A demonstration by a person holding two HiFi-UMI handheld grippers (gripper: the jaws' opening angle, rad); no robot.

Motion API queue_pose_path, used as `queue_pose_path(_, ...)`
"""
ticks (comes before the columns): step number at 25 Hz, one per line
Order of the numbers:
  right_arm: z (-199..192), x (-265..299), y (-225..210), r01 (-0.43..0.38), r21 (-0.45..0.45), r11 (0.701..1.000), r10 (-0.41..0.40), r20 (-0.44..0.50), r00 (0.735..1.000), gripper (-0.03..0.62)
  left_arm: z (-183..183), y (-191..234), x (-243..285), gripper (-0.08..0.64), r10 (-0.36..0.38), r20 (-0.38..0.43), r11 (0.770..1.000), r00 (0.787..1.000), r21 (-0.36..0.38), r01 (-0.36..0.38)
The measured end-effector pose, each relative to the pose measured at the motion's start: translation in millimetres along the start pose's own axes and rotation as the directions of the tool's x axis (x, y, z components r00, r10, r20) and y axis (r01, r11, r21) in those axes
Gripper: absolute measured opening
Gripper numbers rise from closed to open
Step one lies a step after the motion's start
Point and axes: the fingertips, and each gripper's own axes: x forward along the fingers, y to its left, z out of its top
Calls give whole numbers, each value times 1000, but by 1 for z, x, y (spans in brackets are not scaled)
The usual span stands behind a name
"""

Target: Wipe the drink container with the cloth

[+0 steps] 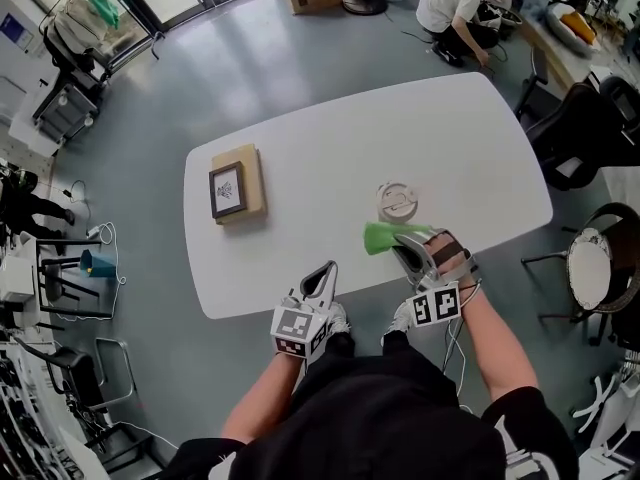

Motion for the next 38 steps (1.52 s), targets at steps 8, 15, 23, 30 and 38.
queue_pose_path(8, -18, 12, 13, -60, -46, 997, 63, 57, 996, 92, -11, -4, -2, 14, 55, -22, 998, 998, -18, -55)
queue_pose_path(15, -33, 24, 35, -115, -95, 989, 121, 65, 990, 94, -23, -9, 6, 14, 83, -40, 996, 996, -39, -85)
queue_pose_path(23, -51, 39, 65, -192, -108, 976, 200, 74, 977, 94, -33, -12, 8, 14, 133, -55, 988, 990, -68, -137)
queue_pose_path(30, -65, 53, 91, -261, -131, 956, 269, 53, 962, 94, -38, -11, 10, 14, 161, -70, 982, 984, -85, -167)
queue_pose_path(38, -74, 65, 109, -293, -101, 951, 298, 47, 953, 94, -32, -7, 10, 14, 192, -80, 978, 978, -70, -198)
